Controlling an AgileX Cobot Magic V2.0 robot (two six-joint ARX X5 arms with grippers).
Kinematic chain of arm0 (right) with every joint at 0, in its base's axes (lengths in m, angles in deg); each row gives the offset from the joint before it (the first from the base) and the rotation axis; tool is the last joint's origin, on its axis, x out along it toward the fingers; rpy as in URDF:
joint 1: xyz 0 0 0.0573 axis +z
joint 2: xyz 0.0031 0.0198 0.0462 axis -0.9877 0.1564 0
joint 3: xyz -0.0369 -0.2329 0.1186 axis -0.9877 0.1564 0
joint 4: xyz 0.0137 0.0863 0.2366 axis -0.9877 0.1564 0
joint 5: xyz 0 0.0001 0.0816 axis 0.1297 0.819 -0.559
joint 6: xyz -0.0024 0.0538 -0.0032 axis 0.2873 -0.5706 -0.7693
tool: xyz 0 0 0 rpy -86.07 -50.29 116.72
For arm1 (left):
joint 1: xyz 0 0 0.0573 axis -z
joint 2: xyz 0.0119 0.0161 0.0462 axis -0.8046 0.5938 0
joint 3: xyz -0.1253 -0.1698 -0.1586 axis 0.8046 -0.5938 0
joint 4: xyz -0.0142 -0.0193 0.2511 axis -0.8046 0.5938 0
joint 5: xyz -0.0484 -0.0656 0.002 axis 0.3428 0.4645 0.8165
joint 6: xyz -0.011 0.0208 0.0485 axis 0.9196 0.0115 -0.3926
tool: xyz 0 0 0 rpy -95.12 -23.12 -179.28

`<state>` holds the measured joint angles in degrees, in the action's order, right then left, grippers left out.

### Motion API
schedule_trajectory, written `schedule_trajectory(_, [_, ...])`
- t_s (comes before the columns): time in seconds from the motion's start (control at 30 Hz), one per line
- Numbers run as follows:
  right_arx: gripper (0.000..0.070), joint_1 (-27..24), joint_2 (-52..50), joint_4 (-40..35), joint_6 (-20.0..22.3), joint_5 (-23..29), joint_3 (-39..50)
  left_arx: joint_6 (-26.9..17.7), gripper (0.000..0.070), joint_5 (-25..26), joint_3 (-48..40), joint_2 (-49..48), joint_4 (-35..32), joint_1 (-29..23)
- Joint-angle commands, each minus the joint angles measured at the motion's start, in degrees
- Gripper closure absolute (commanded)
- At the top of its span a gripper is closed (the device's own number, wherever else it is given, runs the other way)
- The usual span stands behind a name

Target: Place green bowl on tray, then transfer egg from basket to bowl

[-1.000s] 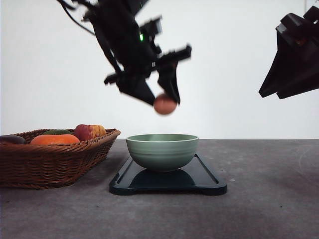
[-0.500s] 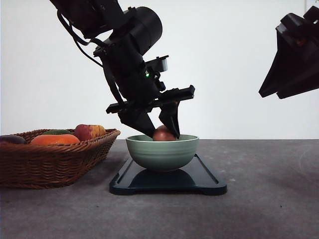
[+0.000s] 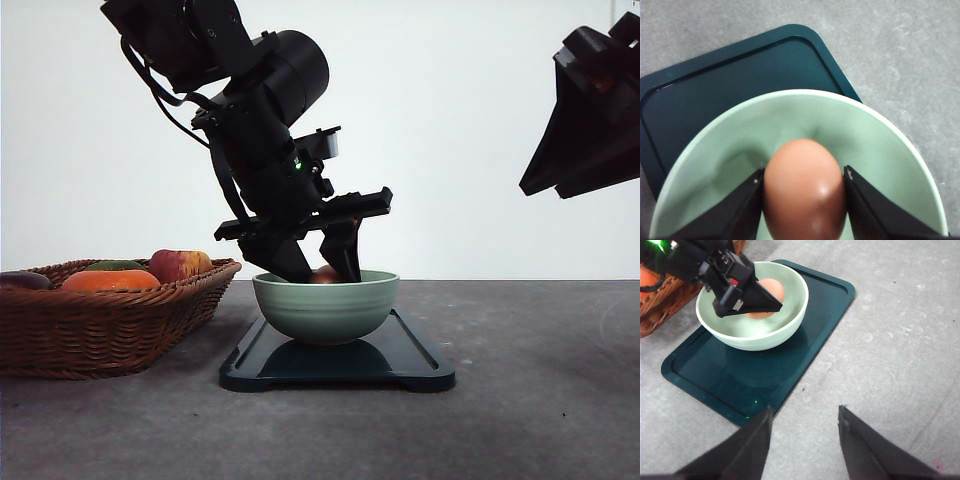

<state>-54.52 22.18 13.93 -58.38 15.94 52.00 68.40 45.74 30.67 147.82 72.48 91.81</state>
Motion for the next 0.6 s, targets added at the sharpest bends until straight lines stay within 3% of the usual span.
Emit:
schedule_trajectory(0.0, [0.044, 0.31, 0.46, -0.59, 0.39, -0.02, -0.26, -0.81, 0.0512, -0.31, 1.03, 1.22, -0.7, 0.5])
schedule_trajectory(0.57, [0.044, 0.3, 0.46, -1.06, 0.39, -0.02, -0.26, -0.16, 0.0511, -1.07, 1.03, 2.66, 0.36, 0.5])
